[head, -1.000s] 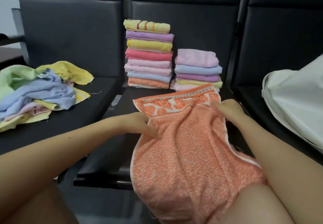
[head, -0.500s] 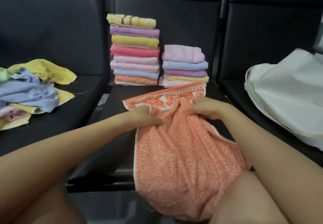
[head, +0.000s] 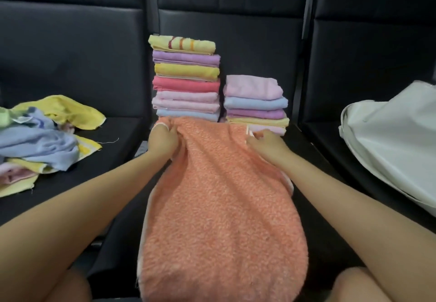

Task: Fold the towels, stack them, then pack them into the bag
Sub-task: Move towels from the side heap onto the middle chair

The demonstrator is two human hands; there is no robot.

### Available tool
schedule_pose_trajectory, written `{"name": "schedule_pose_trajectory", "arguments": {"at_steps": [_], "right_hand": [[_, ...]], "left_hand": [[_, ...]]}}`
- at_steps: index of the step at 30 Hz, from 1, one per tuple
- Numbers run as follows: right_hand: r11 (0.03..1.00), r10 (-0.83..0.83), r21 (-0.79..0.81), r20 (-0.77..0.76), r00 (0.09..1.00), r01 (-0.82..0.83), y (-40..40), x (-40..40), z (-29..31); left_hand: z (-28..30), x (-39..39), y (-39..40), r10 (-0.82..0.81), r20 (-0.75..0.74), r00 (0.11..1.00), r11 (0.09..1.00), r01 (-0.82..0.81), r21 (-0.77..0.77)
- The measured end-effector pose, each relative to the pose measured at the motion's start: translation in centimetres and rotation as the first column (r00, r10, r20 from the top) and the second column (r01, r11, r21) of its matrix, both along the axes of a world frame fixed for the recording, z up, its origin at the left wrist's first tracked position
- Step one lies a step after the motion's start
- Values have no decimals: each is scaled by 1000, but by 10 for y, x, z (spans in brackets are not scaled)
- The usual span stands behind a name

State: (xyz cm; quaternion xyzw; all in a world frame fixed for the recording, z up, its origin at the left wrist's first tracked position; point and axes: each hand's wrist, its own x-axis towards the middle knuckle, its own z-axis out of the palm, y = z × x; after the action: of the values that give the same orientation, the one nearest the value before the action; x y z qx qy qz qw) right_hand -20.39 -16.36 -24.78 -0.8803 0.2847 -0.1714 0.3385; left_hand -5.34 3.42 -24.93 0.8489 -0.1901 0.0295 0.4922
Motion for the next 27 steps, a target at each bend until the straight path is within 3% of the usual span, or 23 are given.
{"name": "schedule_pose_trajectory", "arguments": {"at_steps": [3,6,10,12,15,19,22,25,27], "right_hand": [[984,127,-103,-172,977,-146,6,-15,-8],[991,84,-82,-266,960,-109,11,-32,-5],[992,-20,117,-204,979,45,14,-60,0],[964,-27,258,-162,986,69,18,-70,-1],[910,27,411,-192,981,55,28,-86,6],[767,197,636,-98,976,-90,37,-100,9],[774,230,615,-50,972,-151,41,-109,8],[845,194,502,30,981,-182,44,-115,10],[803,116,561,186,976,-202,44,-119,14]], "left_hand": [[-4,3,20,18,-24,1000,999,-18,-27],[-4,-6,34,-42,-104,994,997,48,54],[-10,-20,47,-43,-147,988,979,71,190],[-11,-38,56,-33,-61,998,962,49,268],[-6,-80,66,-252,166,953,923,186,336],[2,-129,74,-535,138,834,749,393,534],[-10,-146,76,-695,29,718,554,510,659],[-17,-142,78,-729,43,683,554,552,624],[-14,-139,77,-707,61,704,592,543,596]]}}
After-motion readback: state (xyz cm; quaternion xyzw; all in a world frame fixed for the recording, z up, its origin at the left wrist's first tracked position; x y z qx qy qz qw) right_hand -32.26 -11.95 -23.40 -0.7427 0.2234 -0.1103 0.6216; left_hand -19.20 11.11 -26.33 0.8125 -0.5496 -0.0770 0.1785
